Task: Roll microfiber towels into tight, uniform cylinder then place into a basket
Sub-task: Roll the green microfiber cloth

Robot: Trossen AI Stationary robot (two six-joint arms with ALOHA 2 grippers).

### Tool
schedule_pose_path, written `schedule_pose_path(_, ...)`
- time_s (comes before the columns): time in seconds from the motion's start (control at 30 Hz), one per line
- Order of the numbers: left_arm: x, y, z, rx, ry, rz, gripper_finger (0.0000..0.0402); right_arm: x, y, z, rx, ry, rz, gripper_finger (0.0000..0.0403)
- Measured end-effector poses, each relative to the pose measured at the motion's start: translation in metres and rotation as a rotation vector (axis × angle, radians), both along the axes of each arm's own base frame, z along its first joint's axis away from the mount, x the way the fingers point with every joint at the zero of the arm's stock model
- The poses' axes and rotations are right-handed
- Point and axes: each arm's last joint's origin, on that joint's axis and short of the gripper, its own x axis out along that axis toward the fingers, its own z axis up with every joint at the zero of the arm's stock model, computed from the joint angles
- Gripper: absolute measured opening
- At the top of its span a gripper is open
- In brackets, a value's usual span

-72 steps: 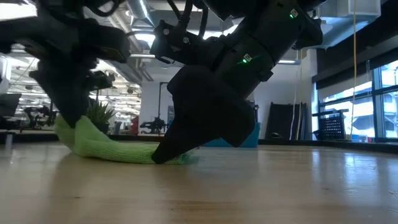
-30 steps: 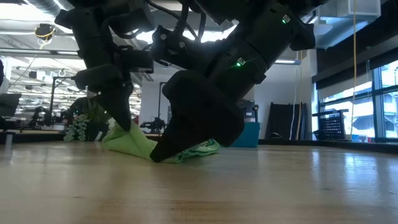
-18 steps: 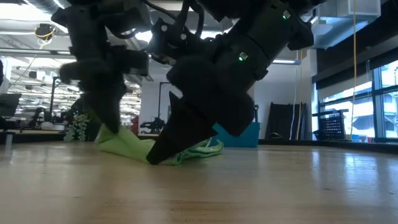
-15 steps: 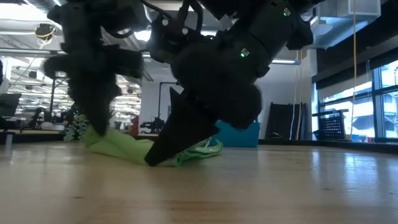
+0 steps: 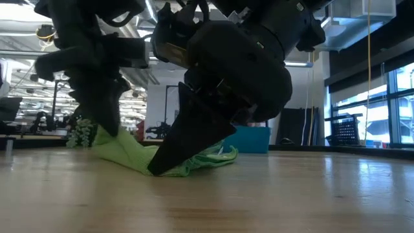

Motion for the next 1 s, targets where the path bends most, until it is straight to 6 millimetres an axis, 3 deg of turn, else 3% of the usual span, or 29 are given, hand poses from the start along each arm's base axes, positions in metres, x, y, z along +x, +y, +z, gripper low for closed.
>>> schedule_pose_path(0.5, 0.012, 0.012, 0.004, 0.017, -0.088, -0.014, 0.0002, 0.000, 0.000, 0.000, -0.006, -0.001, -0.002, 0.0010)
schedule_pose_path(0.77, 0.027, 0.020, -0.016, 0.062, -0.084, -0.045, 0.0002, 0.000, 0.000, 0.000, -0.002, -0.008, 0.000, 0.0010)
schedule_pose_path(1.0, 0.031, 0.029, -0.015, 0.073, -0.110, -0.029, 0.0002, 0.001, -0.001, 0.000, -0.003, -0.014, -0.003, 0.0010)
